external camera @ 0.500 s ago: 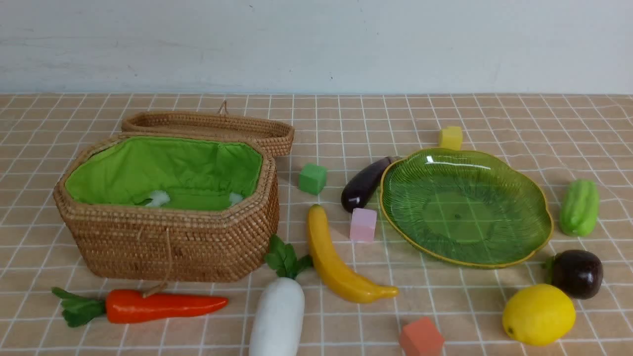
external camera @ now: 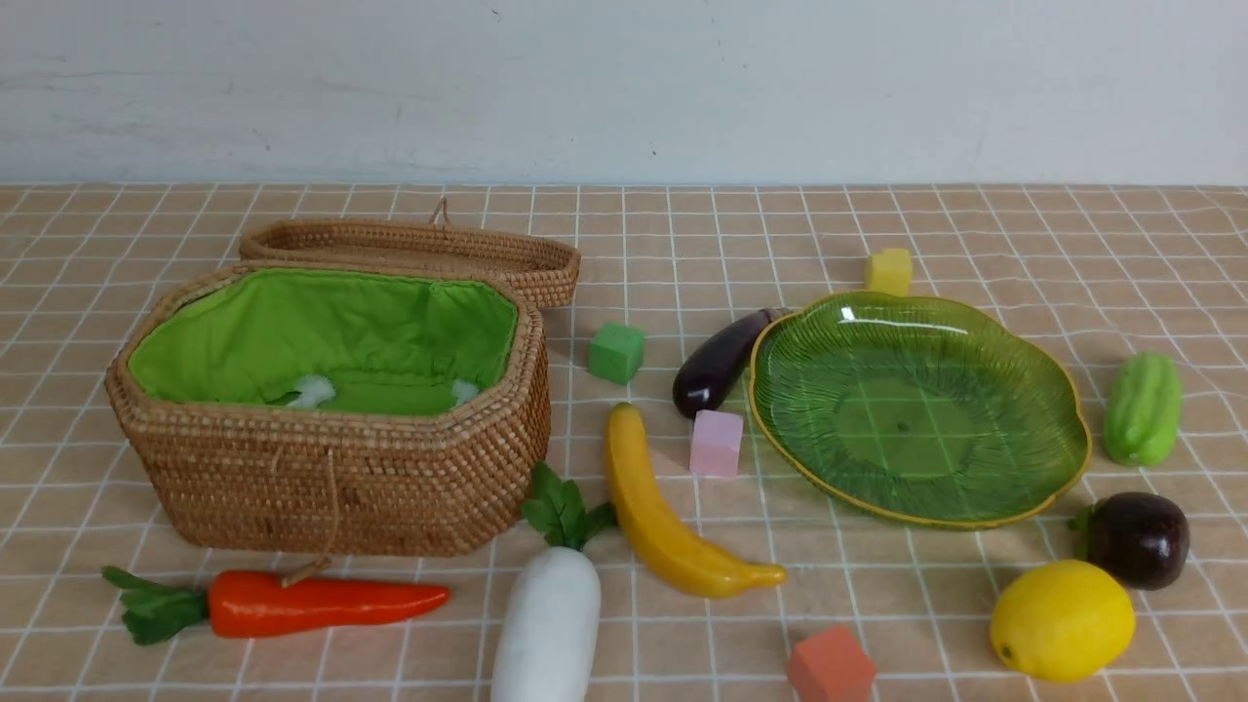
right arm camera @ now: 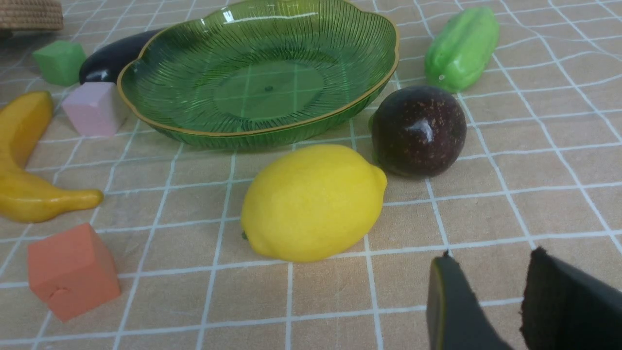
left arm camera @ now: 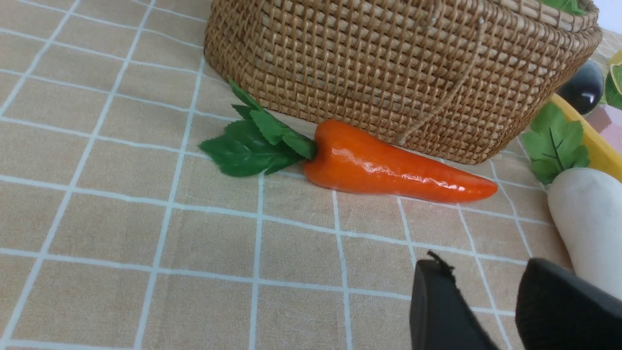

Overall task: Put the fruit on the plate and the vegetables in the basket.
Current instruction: Use the left arm to grab a carrot and put it into the left basket

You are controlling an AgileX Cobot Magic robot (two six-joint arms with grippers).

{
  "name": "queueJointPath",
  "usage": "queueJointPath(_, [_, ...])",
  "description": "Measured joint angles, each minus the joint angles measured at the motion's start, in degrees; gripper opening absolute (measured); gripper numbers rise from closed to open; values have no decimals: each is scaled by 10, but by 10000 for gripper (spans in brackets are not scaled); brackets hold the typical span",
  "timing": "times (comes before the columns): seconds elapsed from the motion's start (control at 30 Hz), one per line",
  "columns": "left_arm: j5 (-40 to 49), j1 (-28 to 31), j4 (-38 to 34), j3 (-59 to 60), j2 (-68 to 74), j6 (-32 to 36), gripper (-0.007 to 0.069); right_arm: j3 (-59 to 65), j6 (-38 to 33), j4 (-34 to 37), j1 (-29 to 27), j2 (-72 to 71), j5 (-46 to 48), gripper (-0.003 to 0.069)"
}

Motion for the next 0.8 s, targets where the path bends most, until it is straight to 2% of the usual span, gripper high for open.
queueJointPath(0.17, [-17,0,-6,0,0,-4,239,0,0,0,0,0,0,242])
queueJointPath(0.27, [-53,0,-53,0,0,-36,239,0,0,0,0,0,0,243])
queueJointPath(0.43, [-128,0,-210,0,0,-114,239,0,0,0,0,0,0,243])
queueJointPath(0.5, [-156,0,-233,0,0,-115,232,0,0,0,0,0,0,243])
queueJointPath(0.6, [-157,0,-243,-9,0,-96,169,0,0,0,0,0,0,243])
queueJointPath(0.73, [-93,0,-242,-74,18,-15,4,0,0,0,0,0,0,243])
queueJointPath(0.8, [-74,0,-241,-101,35,22,-13,0,0,0,0,0,0,243])
